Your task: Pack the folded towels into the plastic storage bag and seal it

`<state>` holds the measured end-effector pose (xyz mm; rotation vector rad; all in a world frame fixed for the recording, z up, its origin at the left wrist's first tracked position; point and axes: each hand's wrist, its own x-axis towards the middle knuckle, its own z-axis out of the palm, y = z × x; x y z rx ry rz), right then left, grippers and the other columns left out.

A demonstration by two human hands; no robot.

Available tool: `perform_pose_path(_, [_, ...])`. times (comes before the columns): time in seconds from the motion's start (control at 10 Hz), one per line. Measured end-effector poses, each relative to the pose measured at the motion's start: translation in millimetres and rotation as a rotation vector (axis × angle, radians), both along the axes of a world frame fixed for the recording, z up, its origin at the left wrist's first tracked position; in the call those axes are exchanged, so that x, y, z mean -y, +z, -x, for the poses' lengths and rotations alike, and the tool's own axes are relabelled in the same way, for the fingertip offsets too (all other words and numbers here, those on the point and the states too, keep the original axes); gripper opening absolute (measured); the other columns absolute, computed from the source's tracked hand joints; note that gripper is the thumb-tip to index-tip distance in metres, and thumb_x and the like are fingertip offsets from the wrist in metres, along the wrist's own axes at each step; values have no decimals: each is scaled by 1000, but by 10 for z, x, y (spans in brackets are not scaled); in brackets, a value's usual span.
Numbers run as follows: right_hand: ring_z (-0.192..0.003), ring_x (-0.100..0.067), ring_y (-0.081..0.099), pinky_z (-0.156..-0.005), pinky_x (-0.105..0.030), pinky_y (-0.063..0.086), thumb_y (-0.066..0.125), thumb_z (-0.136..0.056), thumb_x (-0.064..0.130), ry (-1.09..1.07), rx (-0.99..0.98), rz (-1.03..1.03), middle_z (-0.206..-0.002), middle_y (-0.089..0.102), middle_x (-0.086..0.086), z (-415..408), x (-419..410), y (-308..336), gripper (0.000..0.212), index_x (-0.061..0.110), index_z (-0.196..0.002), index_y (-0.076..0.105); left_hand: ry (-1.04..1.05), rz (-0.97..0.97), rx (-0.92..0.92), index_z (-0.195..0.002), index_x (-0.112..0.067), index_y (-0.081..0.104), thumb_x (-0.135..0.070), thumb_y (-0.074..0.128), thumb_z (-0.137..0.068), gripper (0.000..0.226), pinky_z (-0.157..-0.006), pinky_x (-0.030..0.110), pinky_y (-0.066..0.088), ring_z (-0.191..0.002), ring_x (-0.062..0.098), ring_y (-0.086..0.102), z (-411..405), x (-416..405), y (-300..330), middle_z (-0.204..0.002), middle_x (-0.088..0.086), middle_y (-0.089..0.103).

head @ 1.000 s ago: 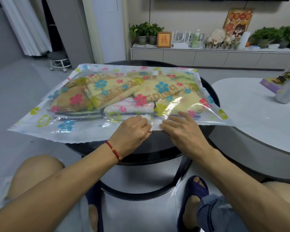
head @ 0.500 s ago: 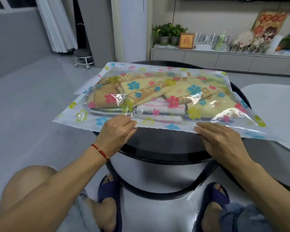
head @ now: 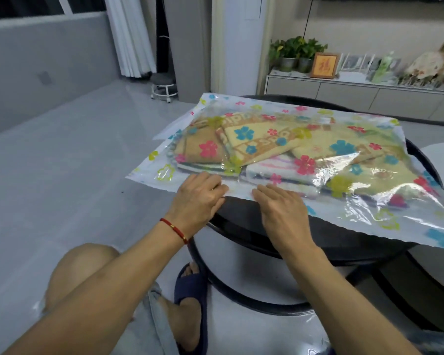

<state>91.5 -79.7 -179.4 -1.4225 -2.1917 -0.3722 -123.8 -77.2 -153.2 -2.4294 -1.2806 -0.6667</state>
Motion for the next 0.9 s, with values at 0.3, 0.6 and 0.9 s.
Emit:
perform_pose_path(0.3, [-87, -36, 71, -69, -43, 57, 70, -71, -16, -1, -135, 50, -86, 74, -10, 12, 60, -119, 25, 6, -85, 72, 315, 19, 94, -94, -13, 78, -17, 80, -81, 14, -64, 44, 50, -76, 35, 63, 1118, -20, -31, -87, 9, 70])
perform_pose_path(0.6, [-79, -34, 60, -56, -38, 45, 65, -71, -15, -29, -137, 110, -76, 64, -7, 14, 78, -100, 22, 5, -78, 65, 499, 134, 330, -95, -1, 78, 0, 76, -80, 15, -73, 42, 55, -82, 38, 69, 1464, -57, -99, -91, 18, 73])
perform_pose_path(0.9, [-111, -32, 70, -100, -45, 55, 78, -80, 4, 42, -409, 117, -118, 77, -12, -62, 336, -99, 36, 5, -116, 77, 506, 182, 242, -135, -6, 56, 5, 66, -74, 63, -110, 46, 39, -132, 38, 41, 665, 323, -115, -142, 21, 48])
